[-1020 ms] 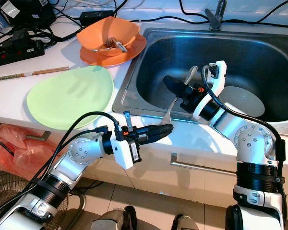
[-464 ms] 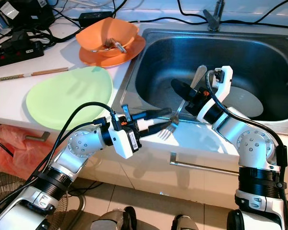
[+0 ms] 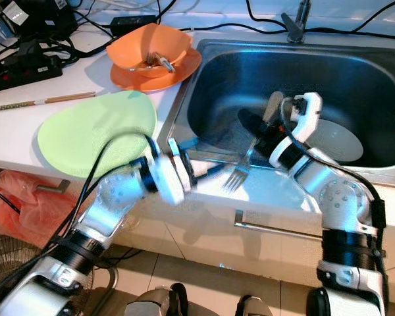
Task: Kitchen organization
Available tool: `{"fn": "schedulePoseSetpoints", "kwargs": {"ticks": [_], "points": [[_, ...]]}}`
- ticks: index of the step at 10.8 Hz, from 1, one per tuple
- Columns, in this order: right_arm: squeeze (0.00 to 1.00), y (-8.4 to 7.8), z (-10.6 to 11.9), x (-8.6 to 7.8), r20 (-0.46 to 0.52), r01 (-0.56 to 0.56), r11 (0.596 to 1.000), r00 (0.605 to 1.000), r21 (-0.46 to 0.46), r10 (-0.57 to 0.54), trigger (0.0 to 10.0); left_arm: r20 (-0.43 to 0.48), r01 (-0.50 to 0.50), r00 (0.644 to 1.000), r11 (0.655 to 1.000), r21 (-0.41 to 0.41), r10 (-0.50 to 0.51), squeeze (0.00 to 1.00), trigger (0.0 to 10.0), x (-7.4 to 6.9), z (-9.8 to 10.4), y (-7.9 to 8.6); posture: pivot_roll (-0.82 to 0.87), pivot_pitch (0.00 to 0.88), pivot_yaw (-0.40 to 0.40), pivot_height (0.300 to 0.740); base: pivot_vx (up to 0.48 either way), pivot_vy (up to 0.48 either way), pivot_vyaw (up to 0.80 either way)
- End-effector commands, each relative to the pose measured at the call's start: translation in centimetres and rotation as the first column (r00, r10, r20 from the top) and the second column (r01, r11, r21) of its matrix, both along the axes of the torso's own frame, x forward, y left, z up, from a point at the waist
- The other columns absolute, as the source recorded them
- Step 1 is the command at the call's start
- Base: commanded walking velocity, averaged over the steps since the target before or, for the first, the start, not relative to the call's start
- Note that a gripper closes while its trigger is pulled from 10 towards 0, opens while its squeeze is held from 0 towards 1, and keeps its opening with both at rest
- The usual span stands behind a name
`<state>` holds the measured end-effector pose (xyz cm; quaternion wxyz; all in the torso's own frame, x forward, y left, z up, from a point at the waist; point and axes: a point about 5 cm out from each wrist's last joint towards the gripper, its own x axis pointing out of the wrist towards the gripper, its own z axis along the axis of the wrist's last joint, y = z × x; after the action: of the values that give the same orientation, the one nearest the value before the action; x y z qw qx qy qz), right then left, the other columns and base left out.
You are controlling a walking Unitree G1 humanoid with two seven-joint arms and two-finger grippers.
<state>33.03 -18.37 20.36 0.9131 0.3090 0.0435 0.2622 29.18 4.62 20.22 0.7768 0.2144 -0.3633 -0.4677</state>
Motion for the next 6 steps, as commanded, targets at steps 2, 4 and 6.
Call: {"fn": "schedulePoseSetpoints", "kwargs": {"ticks": [2, 4, 6], "points": [[0.00, -1.2, 0.2, 1.1, 0.004, 0.121, 0.993, 0.993, 0.009, -0.121, 0.0, -0.076, -0.027, 0.997, 0.998, -0.057, 0.023, 1.00, 10.0, -0.1, 0.2, 0.5, -0.03, 0.145, 0.090, 0.740, 0.000, 0.000, 0.00], [0.00, -2.3, 0.3, 2.3, 0.004, 0.242, 0.970, 0.970, 0.021, -0.242, 0.0, -0.137, -0.074, 0.989, 0.994, -0.085, 0.062, 1.00, 10.0, 0.2, 0.1, 0.9, -0.02, 0.145, 0.089, 0.740, 0.000, 0.000, 0.00], [0.00, -4.2, -0.3, 3.2, -0.010, 0.429, 0.903, 0.903, 0.006, -0.429, 0.0, -0.314, -0.194, 0.940, 0.966, -0.169, 0.134, 1.00, 10.0, 1.2, -0.1, 1.2, -0.01, 0.141, 0.087, 0.740, 0.000, 0.000, 0.00]]}}
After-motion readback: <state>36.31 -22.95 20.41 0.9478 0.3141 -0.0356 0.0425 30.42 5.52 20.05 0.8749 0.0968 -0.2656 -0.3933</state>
